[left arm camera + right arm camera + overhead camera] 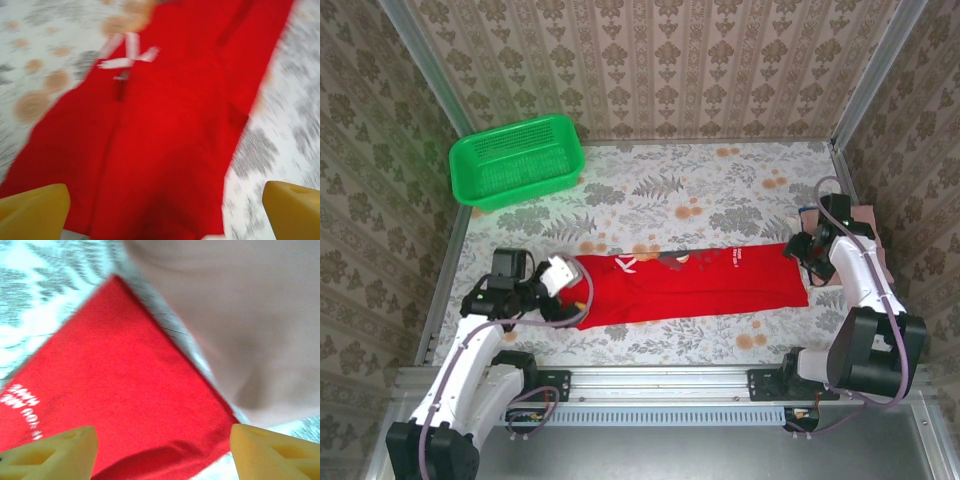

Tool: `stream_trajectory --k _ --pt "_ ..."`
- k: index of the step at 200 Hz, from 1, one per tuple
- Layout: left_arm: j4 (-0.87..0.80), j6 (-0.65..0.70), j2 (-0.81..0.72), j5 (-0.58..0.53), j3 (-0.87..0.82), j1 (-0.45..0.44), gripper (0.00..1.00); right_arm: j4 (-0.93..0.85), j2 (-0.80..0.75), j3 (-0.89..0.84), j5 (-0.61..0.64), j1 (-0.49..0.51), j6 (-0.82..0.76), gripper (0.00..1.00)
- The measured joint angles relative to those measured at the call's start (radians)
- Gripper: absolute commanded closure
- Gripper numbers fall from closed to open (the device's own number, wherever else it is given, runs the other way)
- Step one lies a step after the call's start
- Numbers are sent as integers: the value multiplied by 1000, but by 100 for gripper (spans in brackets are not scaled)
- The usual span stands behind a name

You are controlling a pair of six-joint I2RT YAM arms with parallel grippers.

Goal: Fold and stack the t-shirts

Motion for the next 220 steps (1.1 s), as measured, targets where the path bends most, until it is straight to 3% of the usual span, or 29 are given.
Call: stream_trajectory --k 31,68,108,122,137,178,220 --pt "211 -447 58 -176 0 -66 0 86 32 17 -29 146 -39 28" --pt "266 -884 119 -364 0 -187 0 173 169 58 -48 333 -48 30" --pt "306 -1224 229 -435 -52 -258 24 209 326 114 -72 443 -37 38" --pt "320 -1282 301 -433 -62 -259 38 211 375 136 -82 457 -23 43" --pt "336 -1309 391 -435 -54 -259 45 210 415 153 -87 460 -8 47" --pt "336 -1296 641 -428 100 -247 46 177 460 157 -86 449 21 50" --pt "295 -1131 925 -397 393 -179 45 175 436 89 -82 409 51 50"
